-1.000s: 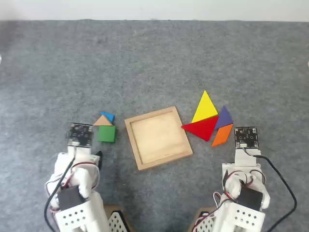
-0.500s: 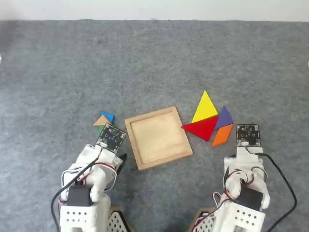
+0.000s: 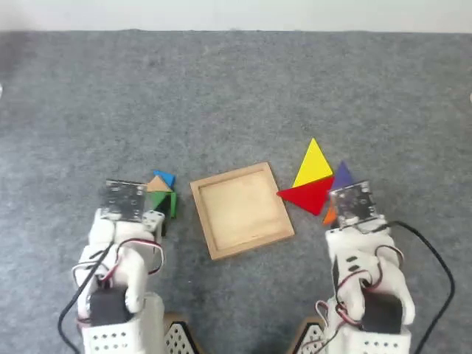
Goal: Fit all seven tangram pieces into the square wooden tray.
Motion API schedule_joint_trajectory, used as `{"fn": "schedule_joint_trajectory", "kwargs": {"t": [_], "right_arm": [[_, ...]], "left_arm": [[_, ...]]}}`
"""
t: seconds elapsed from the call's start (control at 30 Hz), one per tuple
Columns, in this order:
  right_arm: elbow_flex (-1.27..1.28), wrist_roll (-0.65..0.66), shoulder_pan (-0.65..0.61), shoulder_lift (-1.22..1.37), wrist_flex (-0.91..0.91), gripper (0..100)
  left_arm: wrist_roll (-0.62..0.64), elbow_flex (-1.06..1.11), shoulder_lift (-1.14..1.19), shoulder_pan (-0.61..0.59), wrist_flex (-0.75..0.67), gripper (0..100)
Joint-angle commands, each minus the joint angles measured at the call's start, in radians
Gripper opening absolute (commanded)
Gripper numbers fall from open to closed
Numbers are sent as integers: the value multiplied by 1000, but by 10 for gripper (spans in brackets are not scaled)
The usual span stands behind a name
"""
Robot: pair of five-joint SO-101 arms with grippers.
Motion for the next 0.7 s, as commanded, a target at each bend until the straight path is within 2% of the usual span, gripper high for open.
{"fn": "schedule_joint_trajectory", "kwargs": {"t": [0.0,0.2,0.37,0.5,0.67], "right_arm": [[-121,-23,-53,176,-15,63],[-367,5,-111,619,-99,67],[-529,282,-242,1032,-99,189],[-597,568,-243,1231,-107,293],[-603,821,-206,1330,-143,314]], "left_arm": [[52,-64,-12,-23,-8,249],[46,-85,-3,-25,8,250],[20,-140,173,-23,0,250],[20,-237,428,-25,-3,250],[18,-249,717,-26,-104,250]]}}
